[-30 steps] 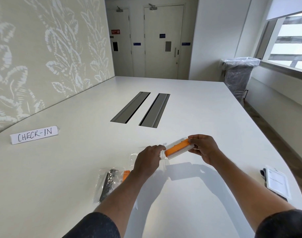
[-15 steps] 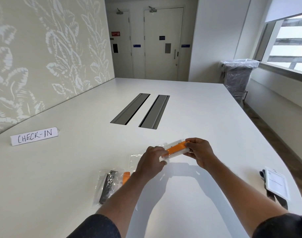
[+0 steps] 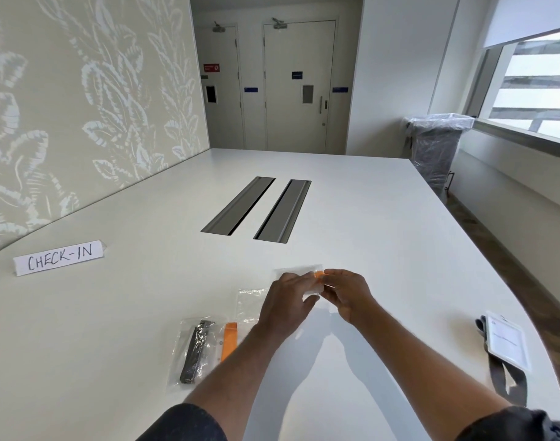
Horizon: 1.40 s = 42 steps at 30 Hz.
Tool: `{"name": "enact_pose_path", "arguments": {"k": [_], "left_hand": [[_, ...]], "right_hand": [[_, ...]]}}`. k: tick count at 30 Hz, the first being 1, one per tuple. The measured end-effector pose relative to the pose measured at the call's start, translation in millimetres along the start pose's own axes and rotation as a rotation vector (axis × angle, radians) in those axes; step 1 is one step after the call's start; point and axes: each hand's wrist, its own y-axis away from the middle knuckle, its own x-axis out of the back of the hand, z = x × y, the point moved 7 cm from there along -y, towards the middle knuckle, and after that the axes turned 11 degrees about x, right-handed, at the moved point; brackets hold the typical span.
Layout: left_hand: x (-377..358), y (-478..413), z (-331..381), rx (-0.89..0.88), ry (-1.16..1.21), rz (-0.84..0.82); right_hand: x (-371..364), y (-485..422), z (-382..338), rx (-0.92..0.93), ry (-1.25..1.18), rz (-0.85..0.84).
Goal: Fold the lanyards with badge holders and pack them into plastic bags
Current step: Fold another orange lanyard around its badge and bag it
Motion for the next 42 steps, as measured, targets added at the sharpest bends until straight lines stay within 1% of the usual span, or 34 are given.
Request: {"name": "enact_pose_path", "arguments": {"k": [3,6,9,11,14,15,16,17,19,20,22,24,27,29,31,34,38,42], "left_hand": [[1.1,2.4,2.6,-0.013,-0.008,0.020],[1.9,3.8,4.7,-0.010,0.004,0.022],[1.0,4.1,1.4,0.027,0.024,-0.052],[5.9,3.8,-3.0,0.075,0.053,-0.077],[25.0,-0.2,-11.9,0.165,-0.011,0.021],[31.7,-1.8,-16.0,0.211,-0.036,0.056],[36.9,-3.5,-22.5,0.291,-0.034,0.057],[40.6,-4.1,-33.2,0.416,0.026,0.018],[43.5,-1.4,-55.3,0.684,0.242,-0.104],[45.7,1.5,-61.5,0.763,0.350,-0.149],[54.6,4.7,-69.8,0.819,0.461,-0.151],[67.8,11.3,-79.4,0.881,0.523,-0.084],[87.0,26.2,-94.9,0.994,0.611,0.029],[96.2,36.9,-103.7,1.039,0.601,0.055],[101.3,49.5,-112.6,1.098,0.565,0.047],[105.4,67.4,-122.0,1.168,0.639,0.028],[100.9,84.0,-138.8,1.217,0.674,-0.039],[103.2,83.7,-149.0,1.161,0.439,-0.067]], "right_hand": [[3.6,2.9,5.8,-0.089,0.163,0.003],[-0.8,7.7,11.0,-0.181,0.093,-0.055],[-5.7,10.2,8.1,-0.151,0.015,-0.100],[-6.6,10.4,4.7,-0.095,0.053,-0.121],[-16.7,13.1,-3.5,-0.020,0.171,-0.197],[-22.7,14.7,-6.8,-0.003,0.190,-0.231],[-28.9,16.3,-10.3,0.013,0.208,-0.264],[-35.9,18.8,-13.7,0.032,0.233,-0.299],[-49.2,23.2,-19.6,0.088,0.329,-0.363],[-55.3,25.2,-21.6,0.129,0.399,-0.386],[-67.5,28.8,-24.1,0.209,0.505,-0.411],[-83.4,35.8,-23.7,0.270,0.561,-0.454],[-111.7,51.8,-18.6,0.350,0.694,-0.578],[-126.5,59.6,-13.7,0.425,0.839,-0.606],[-136.3,64.1,-7.0,0.466,0.910,-0.608],[-146.0,68.7,7.9,0.450,0.959,-0.622],[-145.1,71.2,31.7,0.344,0.978,-0.627],[-142.5,71.2,48.6,0.259,0.964,-0.635]]}}
